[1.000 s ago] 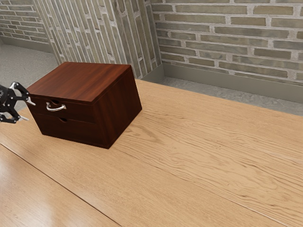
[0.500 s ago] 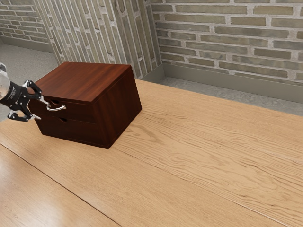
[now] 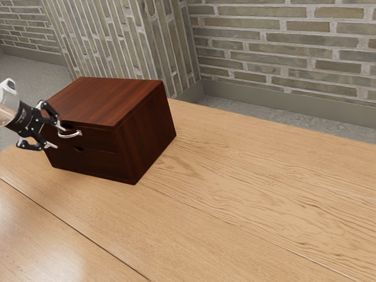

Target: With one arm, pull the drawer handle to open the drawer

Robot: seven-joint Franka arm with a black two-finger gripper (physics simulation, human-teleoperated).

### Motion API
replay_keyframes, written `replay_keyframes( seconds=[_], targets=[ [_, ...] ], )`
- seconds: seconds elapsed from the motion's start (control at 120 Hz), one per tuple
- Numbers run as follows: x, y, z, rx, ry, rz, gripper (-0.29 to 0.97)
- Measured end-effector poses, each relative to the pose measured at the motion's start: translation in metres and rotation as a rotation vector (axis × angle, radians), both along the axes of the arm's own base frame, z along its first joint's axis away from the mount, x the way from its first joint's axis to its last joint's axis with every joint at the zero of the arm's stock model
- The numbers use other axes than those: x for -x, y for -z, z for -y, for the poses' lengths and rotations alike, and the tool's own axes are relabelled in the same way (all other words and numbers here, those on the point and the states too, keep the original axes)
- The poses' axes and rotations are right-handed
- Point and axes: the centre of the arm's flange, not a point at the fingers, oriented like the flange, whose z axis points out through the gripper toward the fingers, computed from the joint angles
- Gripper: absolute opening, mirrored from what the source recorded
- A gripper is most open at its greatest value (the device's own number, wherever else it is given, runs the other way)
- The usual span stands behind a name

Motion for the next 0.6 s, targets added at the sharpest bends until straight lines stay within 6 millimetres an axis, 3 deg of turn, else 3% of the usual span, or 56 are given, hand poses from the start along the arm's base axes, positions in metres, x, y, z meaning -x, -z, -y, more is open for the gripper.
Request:
replay_keyframes(
  seconds=[0.333, 0.6],
  targets=[
    [0.025, 0.000, -0.027, 0.000, -0.057, 0.003, 0.19],
    [0.028, 0.000, -0.029, -0.001, -0.060, 0.002, 0.17]
  ],
)
